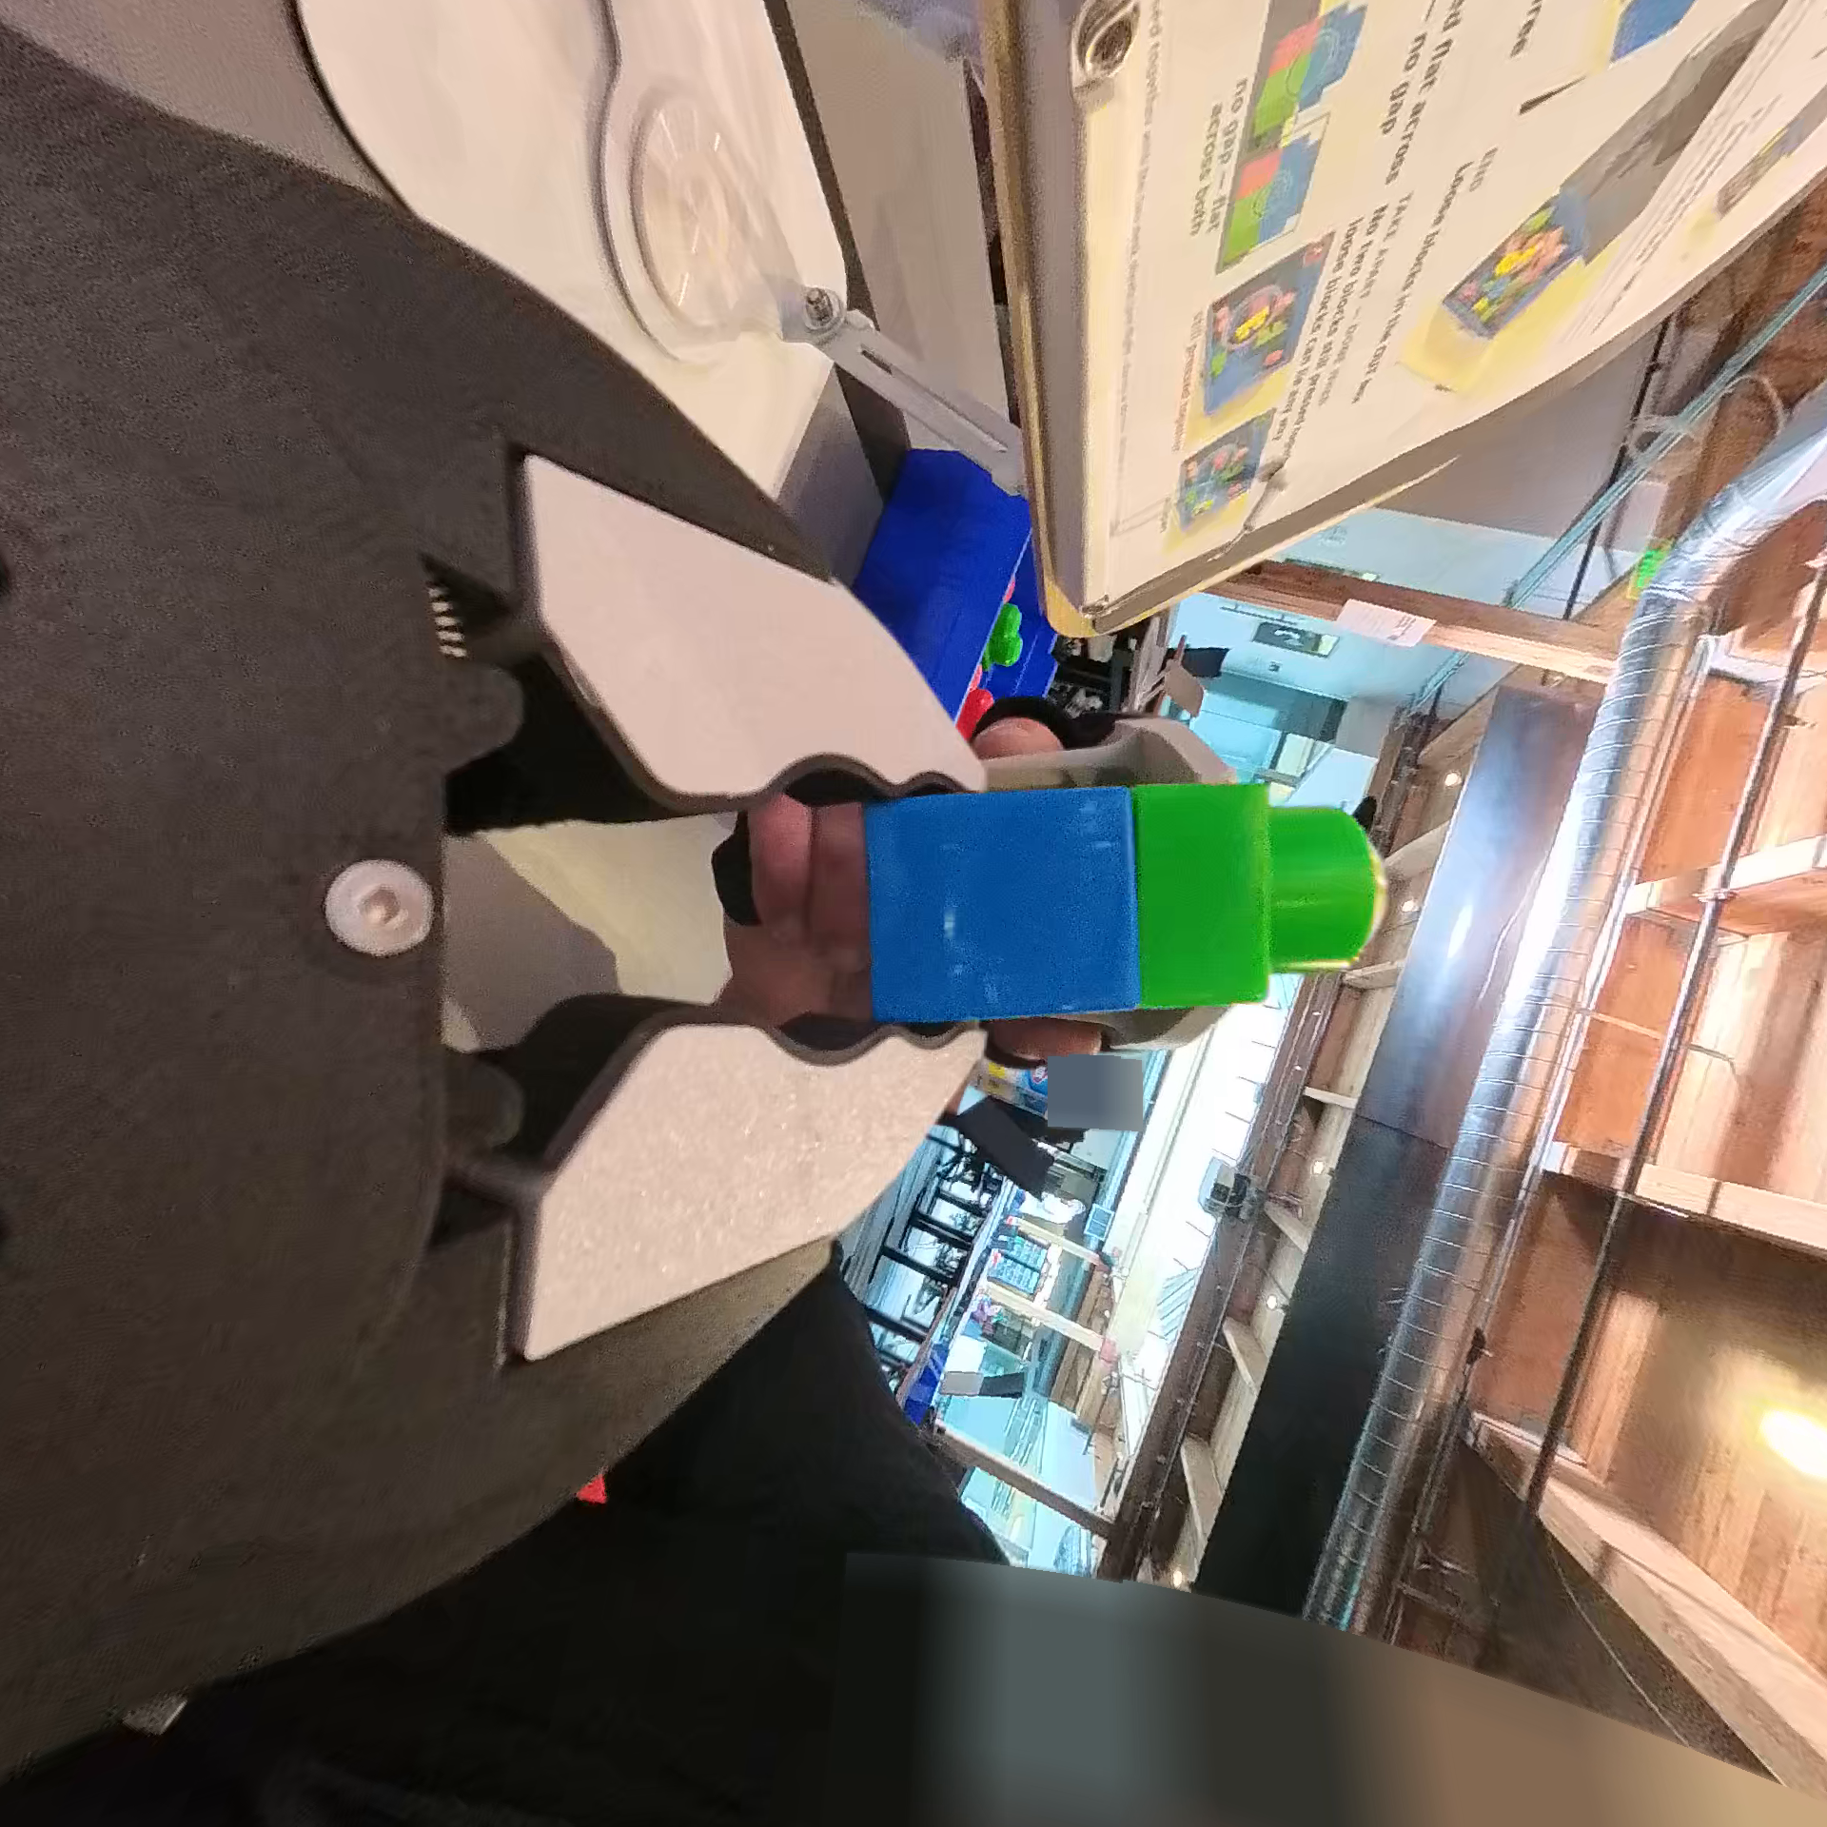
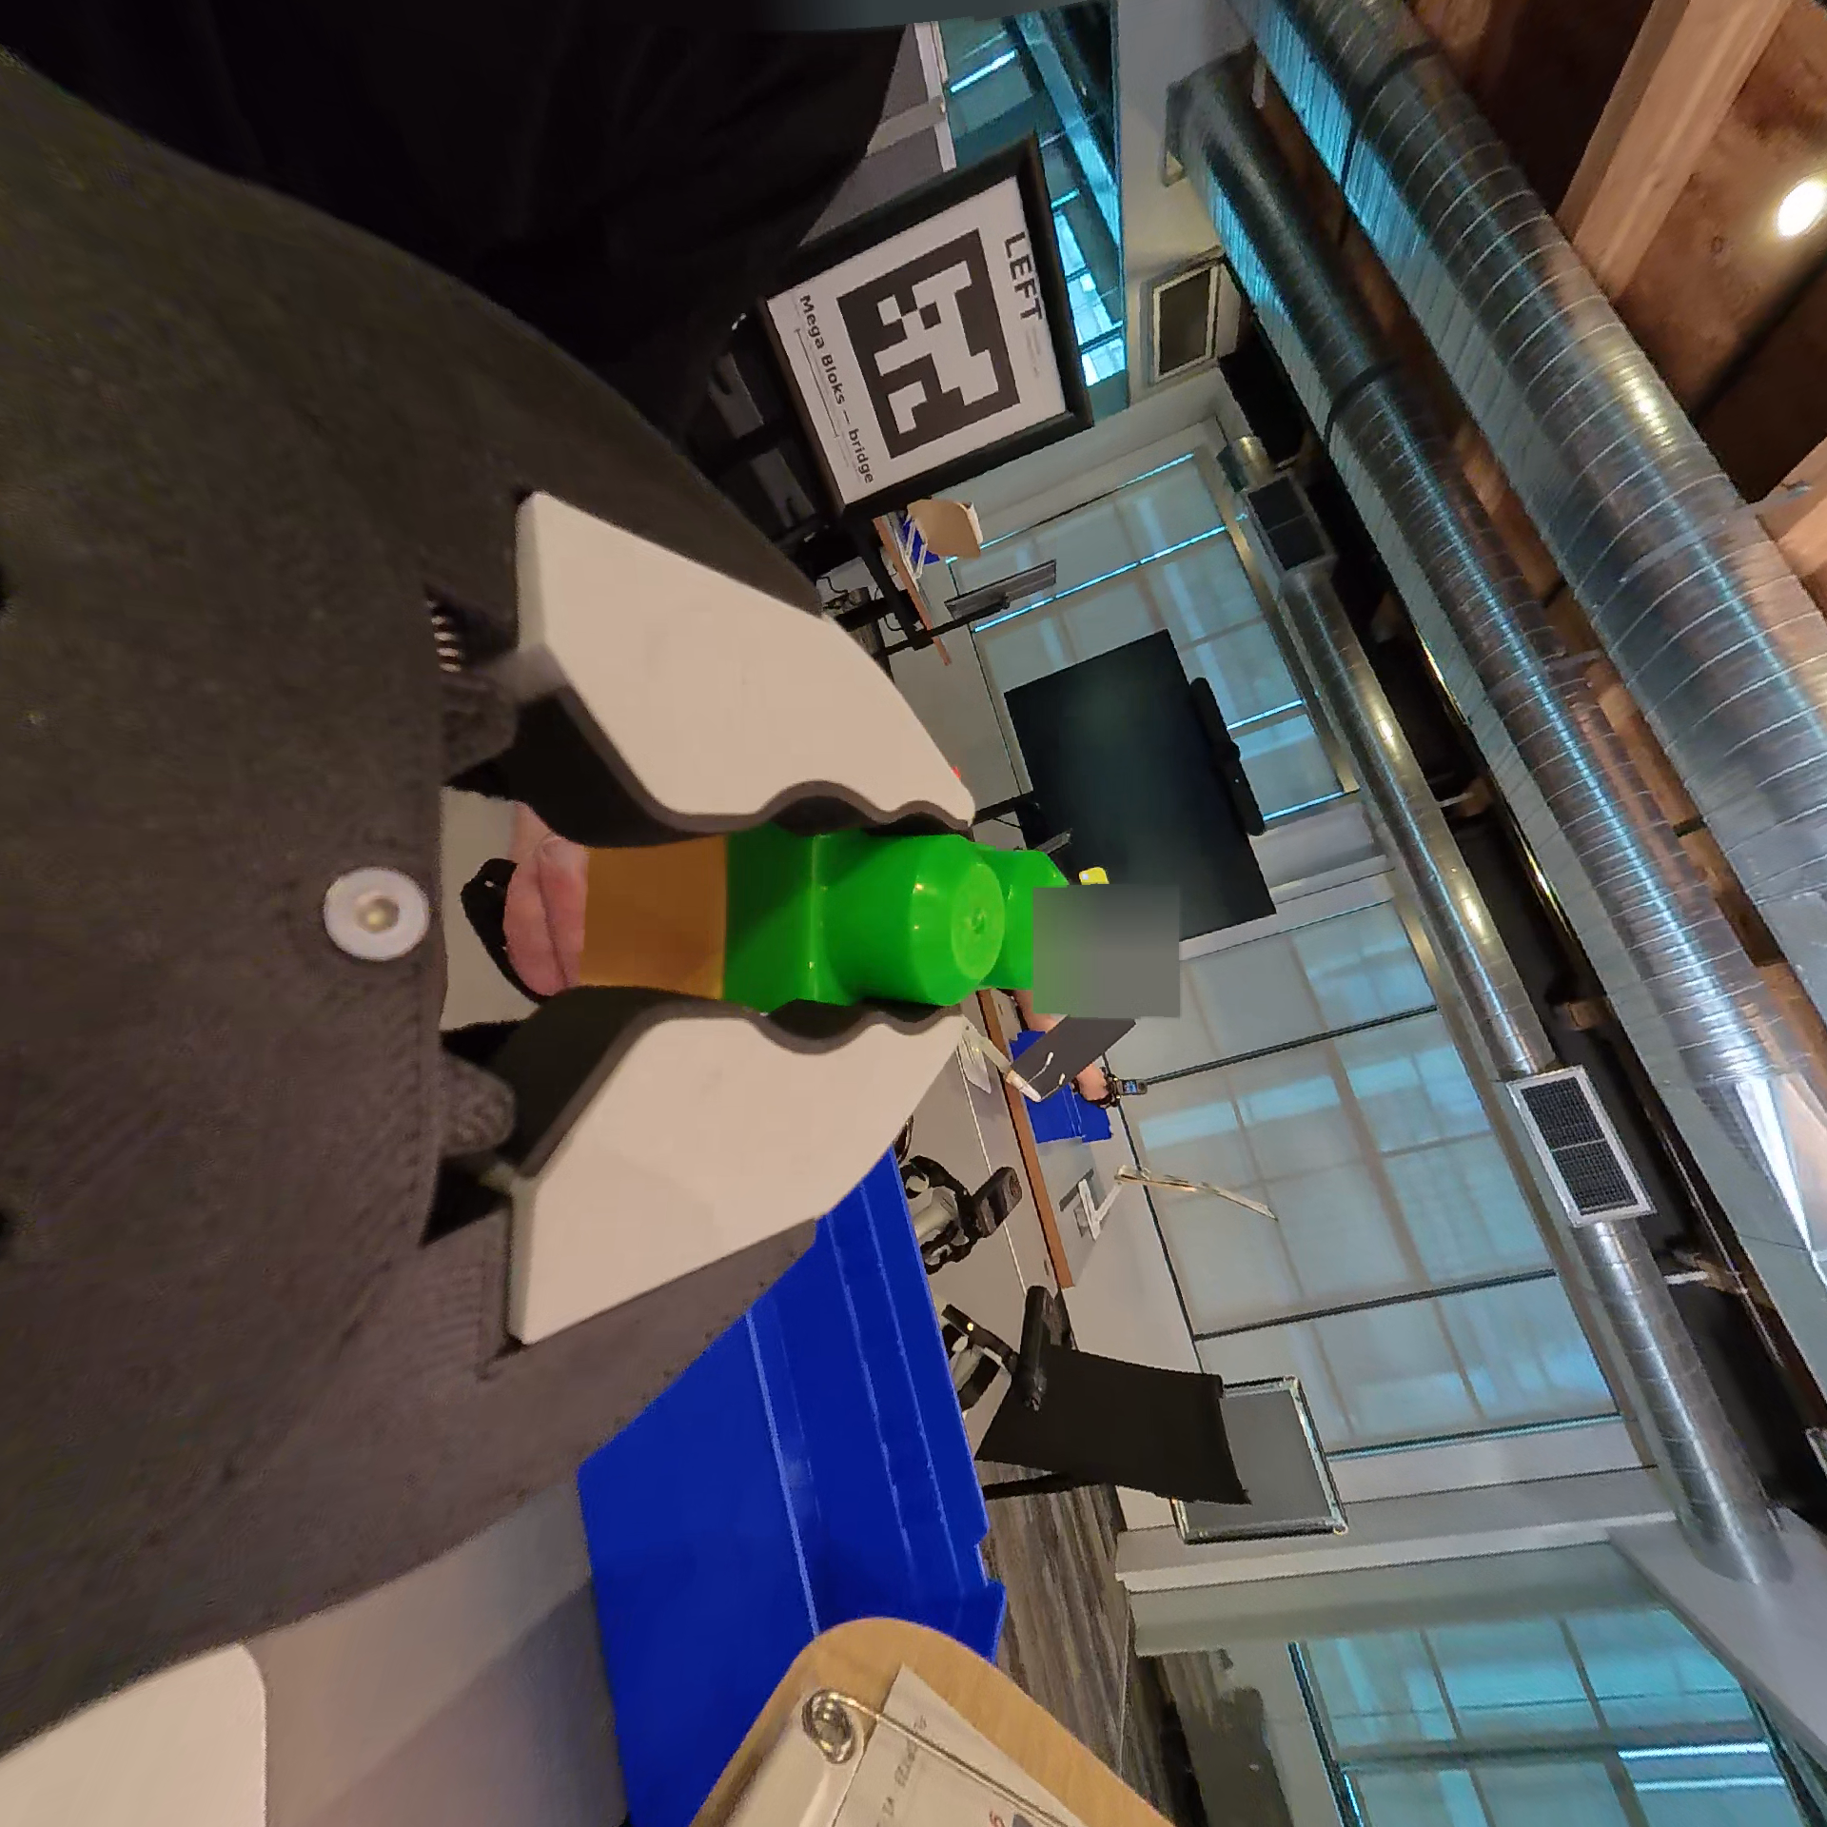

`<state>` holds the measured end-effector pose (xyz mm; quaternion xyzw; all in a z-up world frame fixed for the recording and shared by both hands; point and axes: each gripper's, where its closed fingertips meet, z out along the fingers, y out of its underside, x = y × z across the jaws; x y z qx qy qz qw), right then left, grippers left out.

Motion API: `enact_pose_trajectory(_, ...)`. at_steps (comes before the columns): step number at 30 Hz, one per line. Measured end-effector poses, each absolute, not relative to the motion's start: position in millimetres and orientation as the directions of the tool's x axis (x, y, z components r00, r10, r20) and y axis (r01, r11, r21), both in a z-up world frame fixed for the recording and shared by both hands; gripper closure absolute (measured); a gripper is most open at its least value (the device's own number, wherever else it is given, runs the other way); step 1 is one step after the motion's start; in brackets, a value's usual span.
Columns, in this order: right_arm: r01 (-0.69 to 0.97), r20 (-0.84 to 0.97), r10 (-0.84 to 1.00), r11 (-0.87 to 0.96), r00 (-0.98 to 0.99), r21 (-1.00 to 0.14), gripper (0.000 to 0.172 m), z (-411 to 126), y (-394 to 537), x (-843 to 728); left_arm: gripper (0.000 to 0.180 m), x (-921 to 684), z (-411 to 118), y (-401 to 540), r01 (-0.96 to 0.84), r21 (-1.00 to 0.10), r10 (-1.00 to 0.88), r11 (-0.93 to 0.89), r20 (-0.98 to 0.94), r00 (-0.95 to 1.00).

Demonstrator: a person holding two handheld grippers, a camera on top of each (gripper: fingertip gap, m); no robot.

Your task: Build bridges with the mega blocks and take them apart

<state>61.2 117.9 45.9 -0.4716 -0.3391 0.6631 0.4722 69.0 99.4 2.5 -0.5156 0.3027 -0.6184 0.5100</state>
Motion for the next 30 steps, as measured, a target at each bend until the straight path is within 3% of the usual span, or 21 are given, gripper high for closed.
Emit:
enact_pose_trajectory(21,-0.268,-0.280,0.956,-0.293,-0.089,-0.918,0.141,44.5,115.2,57.2,0.143,65.0,-1.0,97.2,0.227,-0.926,-0.942,-0.302,0.326,0.077)
enact_pose_trajectory(22,-0.240,-0.277,0.956,-0.293,-0.101,-0.926,0.139,43.6,114.3,57.0,0.143,63.6,-1.7,95.5,0.200,-0.934,-0.946,-0.297,0.316,0.071)
enact_pose_trajectory(23,-0.191,-0.280,0.954,-0.296,-0.108,-0.936,0.125,40.8,113.9,55.9,0.143,62.2,-3.3,92.0,0.162,-0.939,-0.948,-0.304,0.316,0.047)
enact_pose_trajectory(28,0.100,-0.162,0.981,-0.151,-0.108,-0.983,0.128,13.1,102.8,51.5,0.143,49.8,-18.3,87.4,-0.034,-0.950,-0.949,-0.310,0.306,0.080)
enact_pose_trajectory(30,0.140,-0.151,0.981,-0.133,-0.124,-0.981,0.127,9.3,98.1,50.3,0.143,47.5,-30.0,86.9,-0.129,-0.939,-0.945,-0.319,0.305,0.116)
